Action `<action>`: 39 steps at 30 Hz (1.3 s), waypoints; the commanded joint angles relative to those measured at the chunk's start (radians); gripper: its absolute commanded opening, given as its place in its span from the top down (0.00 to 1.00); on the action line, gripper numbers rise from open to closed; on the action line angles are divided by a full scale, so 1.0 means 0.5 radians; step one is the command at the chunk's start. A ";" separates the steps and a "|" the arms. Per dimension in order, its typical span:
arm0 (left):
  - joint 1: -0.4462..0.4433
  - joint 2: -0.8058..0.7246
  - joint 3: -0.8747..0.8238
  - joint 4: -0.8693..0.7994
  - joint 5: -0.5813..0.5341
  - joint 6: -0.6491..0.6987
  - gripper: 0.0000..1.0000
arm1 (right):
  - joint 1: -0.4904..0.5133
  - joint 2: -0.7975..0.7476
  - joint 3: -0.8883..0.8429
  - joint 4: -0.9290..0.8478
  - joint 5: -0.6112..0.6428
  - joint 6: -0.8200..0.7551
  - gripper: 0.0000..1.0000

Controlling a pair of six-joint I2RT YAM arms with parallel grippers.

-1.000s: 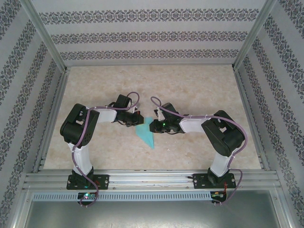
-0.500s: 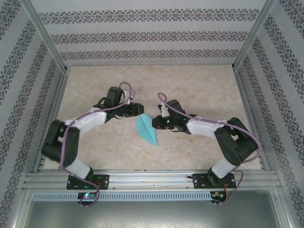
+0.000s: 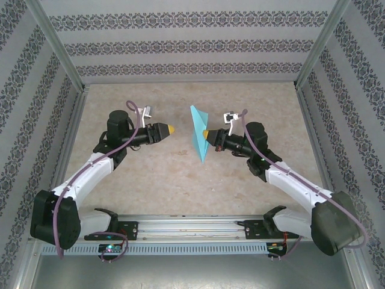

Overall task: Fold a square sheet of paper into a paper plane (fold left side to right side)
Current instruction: Turn over the paper at the center of the table.

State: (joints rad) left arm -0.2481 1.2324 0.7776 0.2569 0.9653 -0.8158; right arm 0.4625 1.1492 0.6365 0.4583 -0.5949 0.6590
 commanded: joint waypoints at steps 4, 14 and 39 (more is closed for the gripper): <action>-0.104 0.096 0.017 0.514 0.232 -0.258 0.48 | 0.067 -0.054 0.045 0.259 -0.159 0.065 1.00; -0.207 0.193 0.093 0.687 0.251 -0.279 0.54 | 0.142 0.067 0.076 0.442 -0.212 0.213 1.00; -0.239 0.204 0.127 0.505 0.148 -0.086 0.96 | 0.132 0.079 0.065 0.475 -0.157 0.308 0.81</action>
State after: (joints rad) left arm -0.3588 1.3441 0.8143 0.5209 1.0515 -0.8944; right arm 0.5339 1.2179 0.6552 0.6487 -0.6777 0.8104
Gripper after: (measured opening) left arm 0.049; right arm 0.175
